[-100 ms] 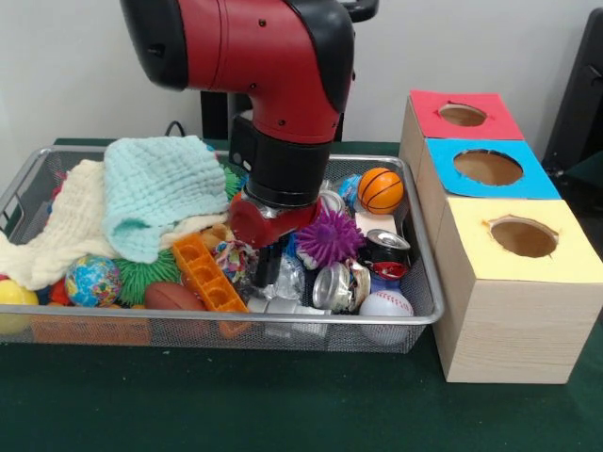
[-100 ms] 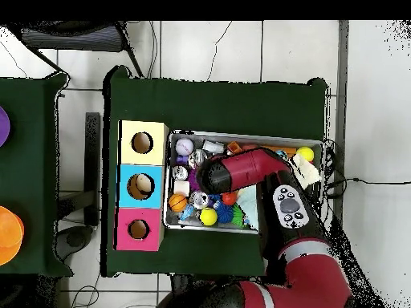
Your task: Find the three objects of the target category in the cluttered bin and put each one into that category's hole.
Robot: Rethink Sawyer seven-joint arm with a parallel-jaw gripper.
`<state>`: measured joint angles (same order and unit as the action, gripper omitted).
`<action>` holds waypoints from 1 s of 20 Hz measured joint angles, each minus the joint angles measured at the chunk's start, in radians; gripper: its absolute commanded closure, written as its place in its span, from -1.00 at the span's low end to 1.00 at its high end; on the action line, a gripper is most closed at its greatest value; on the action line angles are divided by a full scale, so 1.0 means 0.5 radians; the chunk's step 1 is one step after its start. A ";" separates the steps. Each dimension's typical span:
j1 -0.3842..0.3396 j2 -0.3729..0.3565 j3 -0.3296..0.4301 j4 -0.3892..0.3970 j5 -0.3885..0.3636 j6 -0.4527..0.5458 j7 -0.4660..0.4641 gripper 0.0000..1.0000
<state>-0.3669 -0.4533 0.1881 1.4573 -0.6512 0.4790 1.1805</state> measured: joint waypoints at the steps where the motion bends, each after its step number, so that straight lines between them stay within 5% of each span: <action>1: 0.010 0.000 -0.019 -0.006 0.012 0.000 0.005 1.00; 20: 0.059 0.013 -0.154 -0.015 0.172 0.000 0.013 1.00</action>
<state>-0.3373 -0.4470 0.1113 1.4497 -0.5654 0.4789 1.1868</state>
